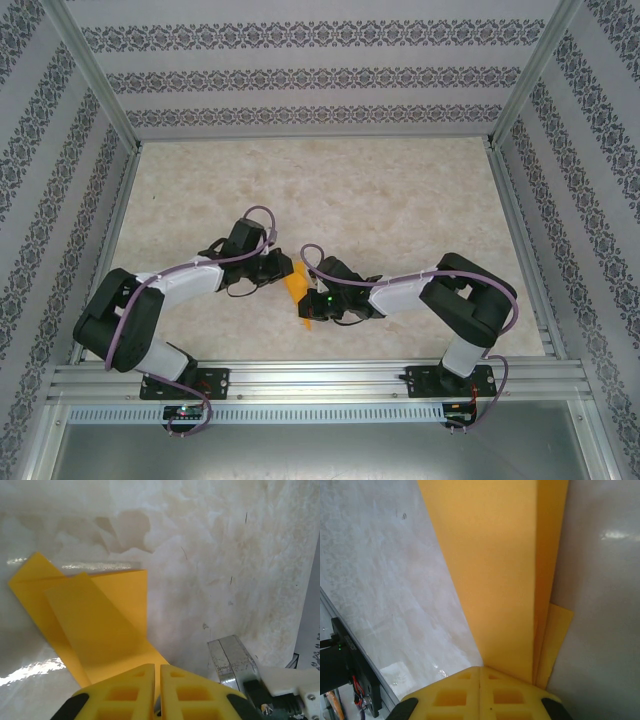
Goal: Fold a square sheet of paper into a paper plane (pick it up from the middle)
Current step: Fold the wing for the fifth time at the center of the table.
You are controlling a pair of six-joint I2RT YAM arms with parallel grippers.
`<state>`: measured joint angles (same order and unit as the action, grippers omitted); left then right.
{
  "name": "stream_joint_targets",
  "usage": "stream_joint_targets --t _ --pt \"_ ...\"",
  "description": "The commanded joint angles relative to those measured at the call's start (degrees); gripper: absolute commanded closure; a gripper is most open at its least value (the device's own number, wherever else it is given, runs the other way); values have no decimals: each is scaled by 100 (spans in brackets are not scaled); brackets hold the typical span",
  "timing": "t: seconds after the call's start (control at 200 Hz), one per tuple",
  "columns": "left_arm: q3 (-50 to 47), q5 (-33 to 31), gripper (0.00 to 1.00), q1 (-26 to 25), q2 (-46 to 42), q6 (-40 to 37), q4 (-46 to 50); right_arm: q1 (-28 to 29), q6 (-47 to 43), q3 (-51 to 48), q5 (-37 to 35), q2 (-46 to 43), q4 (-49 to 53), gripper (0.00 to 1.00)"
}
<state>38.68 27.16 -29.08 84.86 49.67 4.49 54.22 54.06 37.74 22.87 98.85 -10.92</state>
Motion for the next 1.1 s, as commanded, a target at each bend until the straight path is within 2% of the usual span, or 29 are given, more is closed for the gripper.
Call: stream_joint_targets --t 0.0,0.175,0.58,0.724,1.094 --pt "2 128 89 -120 97 135 -575 9 -17 -218 -277 385 818 100" --pt "64 77 90 -135 563 58 -779 8 0 -267 -283 337 828 100" --pt "-231 -628 89 -34 984 -350 -1287 9 54 -377 -266 359 815 100" --pt "-427 -593 87 130 1066 -402 -1588 18 55 -394 -248 364 847 100" --pt "-364 -641 85 485 1162 -760 -1508 54 28 -442 -232 250 977 100"
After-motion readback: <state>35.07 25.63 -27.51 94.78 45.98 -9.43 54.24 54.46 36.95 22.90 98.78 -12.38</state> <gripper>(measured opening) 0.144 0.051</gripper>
